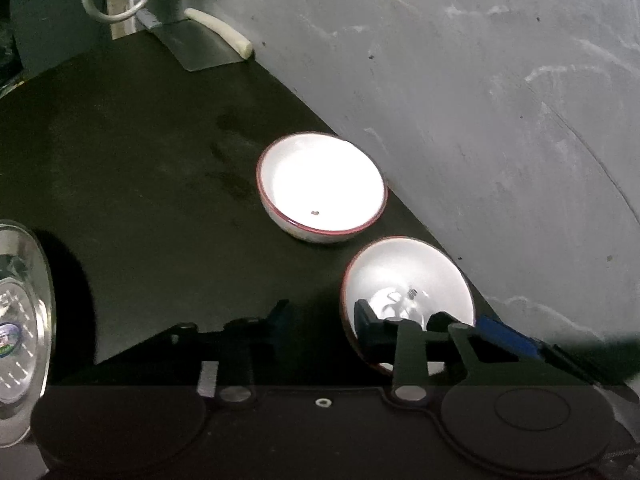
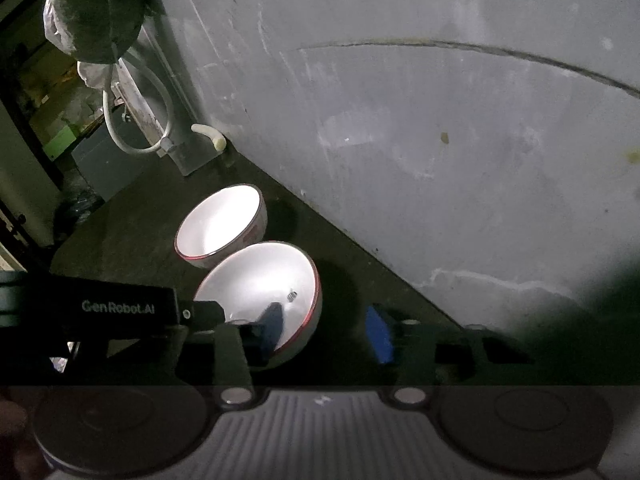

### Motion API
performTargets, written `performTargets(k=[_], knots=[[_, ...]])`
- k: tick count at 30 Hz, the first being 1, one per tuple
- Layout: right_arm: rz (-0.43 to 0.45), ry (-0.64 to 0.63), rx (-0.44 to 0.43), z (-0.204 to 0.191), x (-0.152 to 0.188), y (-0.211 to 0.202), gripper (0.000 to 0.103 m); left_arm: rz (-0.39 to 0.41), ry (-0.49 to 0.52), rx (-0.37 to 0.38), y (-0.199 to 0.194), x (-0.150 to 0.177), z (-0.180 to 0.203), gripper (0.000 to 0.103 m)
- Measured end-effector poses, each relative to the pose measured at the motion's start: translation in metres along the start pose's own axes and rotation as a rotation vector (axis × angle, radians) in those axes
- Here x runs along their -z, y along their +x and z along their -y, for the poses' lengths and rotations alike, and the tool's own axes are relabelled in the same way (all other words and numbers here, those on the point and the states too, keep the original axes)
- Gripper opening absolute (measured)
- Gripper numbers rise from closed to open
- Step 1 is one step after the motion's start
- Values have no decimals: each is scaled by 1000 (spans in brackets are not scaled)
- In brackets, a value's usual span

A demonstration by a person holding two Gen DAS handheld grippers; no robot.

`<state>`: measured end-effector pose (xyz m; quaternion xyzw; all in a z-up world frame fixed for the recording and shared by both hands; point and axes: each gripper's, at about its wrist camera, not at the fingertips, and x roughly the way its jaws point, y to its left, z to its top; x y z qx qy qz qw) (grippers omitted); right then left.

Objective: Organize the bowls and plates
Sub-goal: 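Close both grippers on the rim of a red-rimmed white bowl, then carry the white bowl with both grippers and lower it into the steel bowl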

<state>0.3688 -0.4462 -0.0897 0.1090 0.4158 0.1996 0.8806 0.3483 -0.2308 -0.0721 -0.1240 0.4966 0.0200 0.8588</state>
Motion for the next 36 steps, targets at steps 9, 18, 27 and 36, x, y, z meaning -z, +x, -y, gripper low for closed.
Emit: performTargets(k=[9,18,27,36], knots=[[-14,23,-67,-1,0,1,20,-23,-23,44,8,3,-2,22],[-12,13,-65,-12,9,-14,17,11,10,58,-8,14,0,10],[68,-53,-63,-49,12,-51,17,104,4,95,-61,22,-19,9],[83,-99,-116,-103,29,-82,17,174,-42,125,-123,41,-66,9]])
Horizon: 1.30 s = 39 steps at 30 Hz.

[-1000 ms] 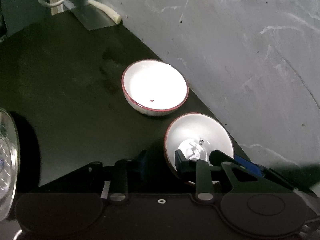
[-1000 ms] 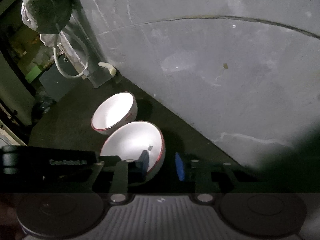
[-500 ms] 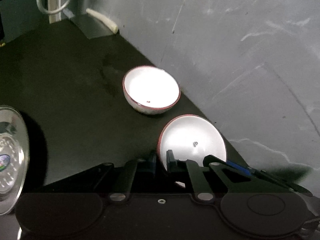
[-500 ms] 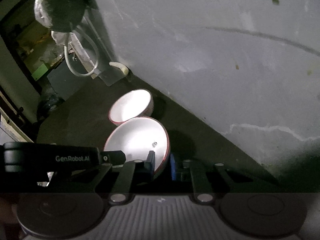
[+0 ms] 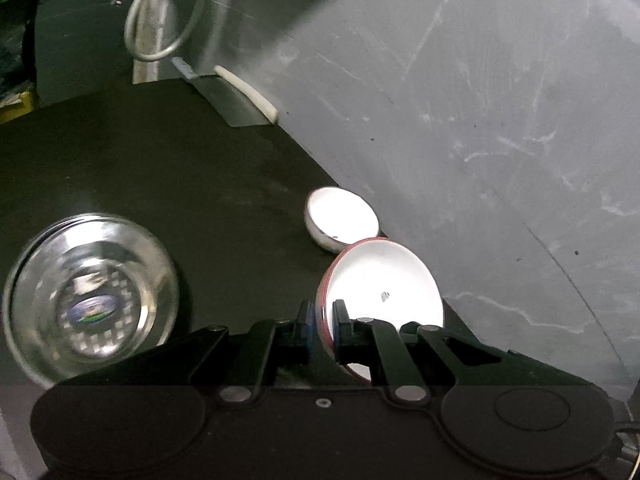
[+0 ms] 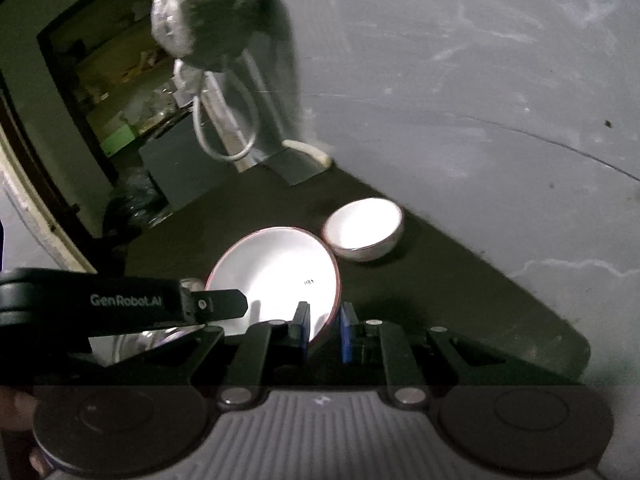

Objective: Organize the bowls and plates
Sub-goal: 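Carry the white bowl with both grippers and lower it into the steel bowl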

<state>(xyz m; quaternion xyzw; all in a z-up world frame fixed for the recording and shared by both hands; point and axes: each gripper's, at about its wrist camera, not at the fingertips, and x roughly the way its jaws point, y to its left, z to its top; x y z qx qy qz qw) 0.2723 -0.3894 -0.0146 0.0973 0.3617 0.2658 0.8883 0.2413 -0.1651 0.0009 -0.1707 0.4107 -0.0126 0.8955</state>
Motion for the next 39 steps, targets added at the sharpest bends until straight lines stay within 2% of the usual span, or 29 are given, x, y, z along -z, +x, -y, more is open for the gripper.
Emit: performTargets(k=[9,18,27,39], knots=[[-39,-41,-4,-61,34,-19,17,6,-60,20,-49,38,-46,9],[-113,-78,22,-82,50,-20,17,-48,-75,16,-56,62,-64,10],[-221,-64,2,-64,48,3,17,-137,-91,-36,-35,63,-63,11],[-323,-73,-75,-50,42,27,17,-171,-157,-93,-21,65,-67,12]])
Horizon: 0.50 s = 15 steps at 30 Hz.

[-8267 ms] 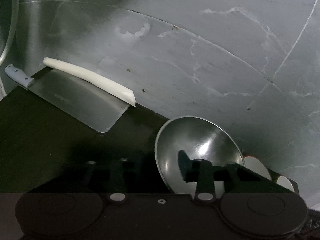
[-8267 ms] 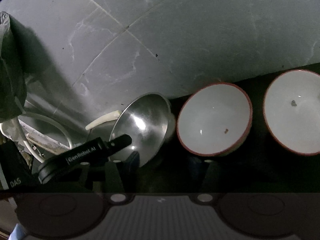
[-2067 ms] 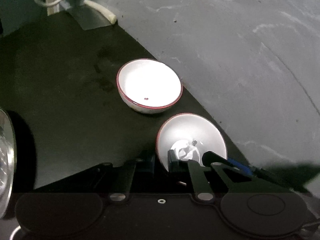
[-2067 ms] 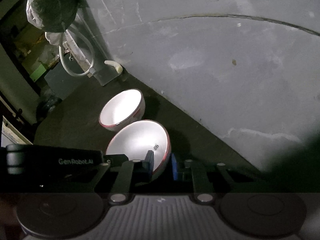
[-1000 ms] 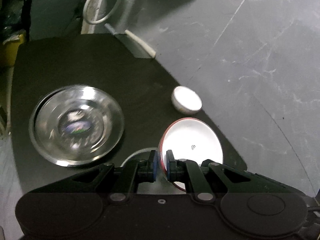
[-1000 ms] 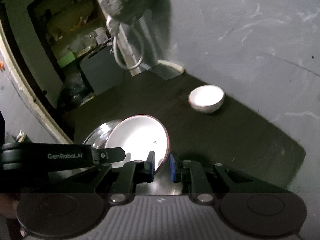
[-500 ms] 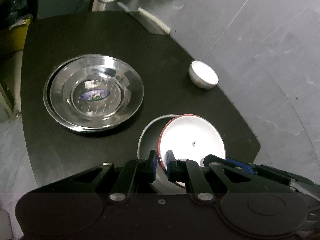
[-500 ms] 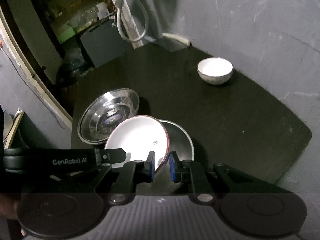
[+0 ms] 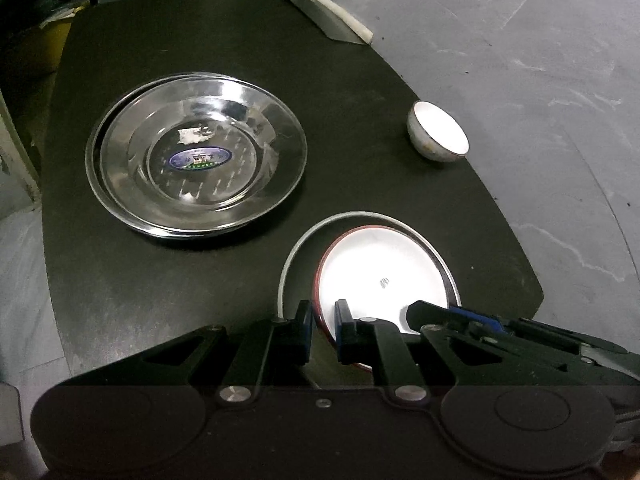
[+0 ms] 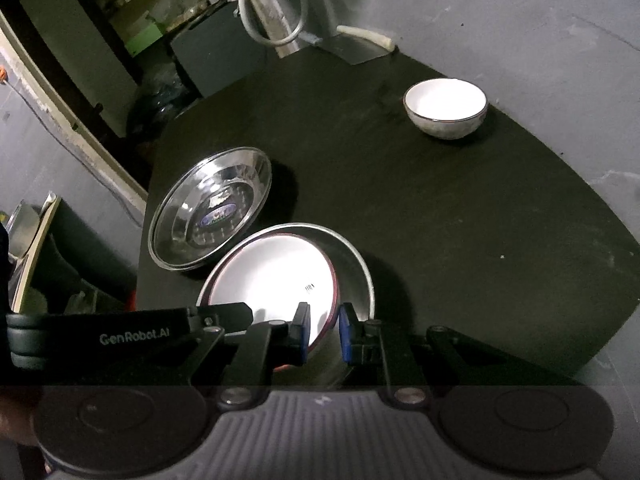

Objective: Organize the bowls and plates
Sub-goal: 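Carry the white bowl with both grippers and lower it into the steel bowl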

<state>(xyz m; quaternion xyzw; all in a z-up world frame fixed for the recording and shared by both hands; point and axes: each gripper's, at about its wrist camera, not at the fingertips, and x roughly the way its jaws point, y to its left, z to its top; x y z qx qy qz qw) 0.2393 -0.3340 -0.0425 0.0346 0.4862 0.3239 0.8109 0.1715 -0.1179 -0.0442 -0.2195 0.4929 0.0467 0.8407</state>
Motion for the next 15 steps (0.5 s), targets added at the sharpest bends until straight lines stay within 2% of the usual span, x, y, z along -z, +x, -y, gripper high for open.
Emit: performTargets(k=[15], knots=[[-7,-6,-33,6,-1,2,21,7,1,-9,-5,0,1,15]])
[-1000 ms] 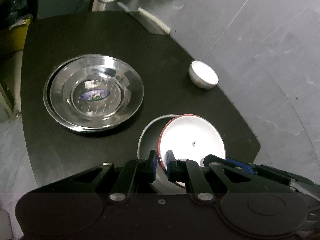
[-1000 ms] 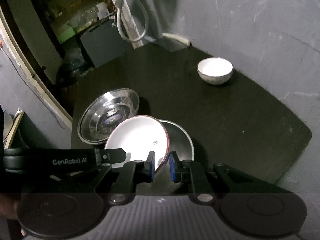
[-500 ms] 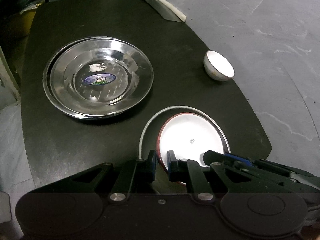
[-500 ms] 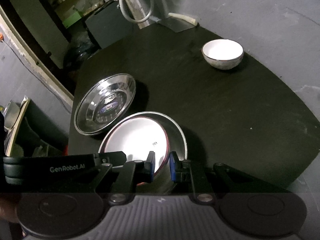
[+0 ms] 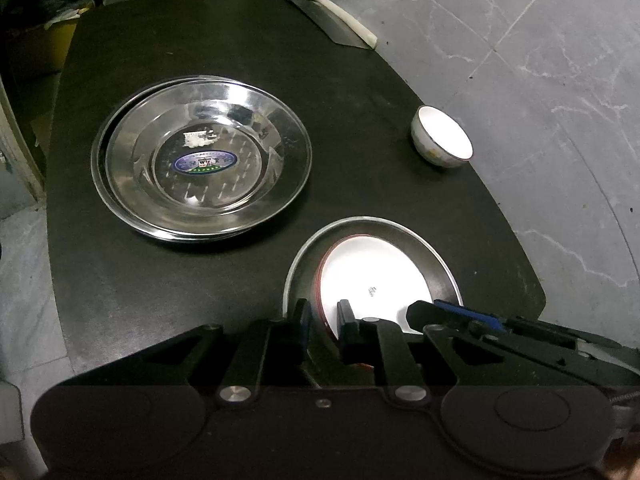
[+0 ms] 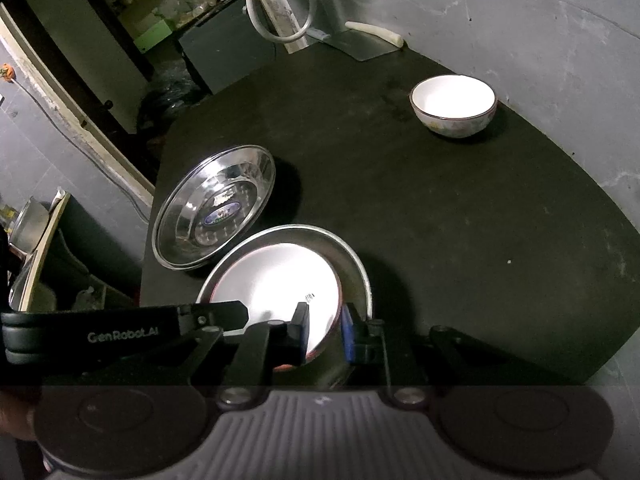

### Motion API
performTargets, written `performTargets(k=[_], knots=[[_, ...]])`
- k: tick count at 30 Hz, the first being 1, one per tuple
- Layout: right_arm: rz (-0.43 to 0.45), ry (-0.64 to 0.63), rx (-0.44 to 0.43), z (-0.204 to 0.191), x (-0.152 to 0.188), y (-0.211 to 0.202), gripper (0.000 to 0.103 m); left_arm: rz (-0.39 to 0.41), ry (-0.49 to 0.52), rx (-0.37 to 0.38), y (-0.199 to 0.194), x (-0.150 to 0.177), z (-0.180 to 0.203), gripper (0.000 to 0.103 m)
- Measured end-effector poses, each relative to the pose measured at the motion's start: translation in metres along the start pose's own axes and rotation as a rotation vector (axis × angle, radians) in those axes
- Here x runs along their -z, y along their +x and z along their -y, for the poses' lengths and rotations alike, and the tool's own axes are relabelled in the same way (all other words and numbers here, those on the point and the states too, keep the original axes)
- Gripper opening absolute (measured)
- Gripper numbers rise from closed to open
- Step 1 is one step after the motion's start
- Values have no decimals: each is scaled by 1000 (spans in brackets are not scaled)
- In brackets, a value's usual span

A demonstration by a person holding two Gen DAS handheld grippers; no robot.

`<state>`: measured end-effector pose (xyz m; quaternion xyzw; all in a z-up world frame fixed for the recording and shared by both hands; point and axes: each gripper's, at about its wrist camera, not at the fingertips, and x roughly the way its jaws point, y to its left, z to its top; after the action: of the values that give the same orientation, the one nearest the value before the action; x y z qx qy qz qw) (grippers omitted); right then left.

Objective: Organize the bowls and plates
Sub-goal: 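Carry the white bowl with both grippers and lower it into the steel bowl, then open both grippers and lift them off the white bowl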

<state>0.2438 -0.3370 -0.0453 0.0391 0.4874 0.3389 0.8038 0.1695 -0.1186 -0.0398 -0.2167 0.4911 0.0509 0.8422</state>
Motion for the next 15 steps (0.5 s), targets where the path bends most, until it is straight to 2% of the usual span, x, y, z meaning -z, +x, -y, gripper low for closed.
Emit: performTargets(k=[5,15], knots=[[6,-3,-4,0,0,-2,21,1,18,9,-1,1,0,17],[51,-22,-3,0,-2,-11,25,25,37,16,-6,-1,3,29]])
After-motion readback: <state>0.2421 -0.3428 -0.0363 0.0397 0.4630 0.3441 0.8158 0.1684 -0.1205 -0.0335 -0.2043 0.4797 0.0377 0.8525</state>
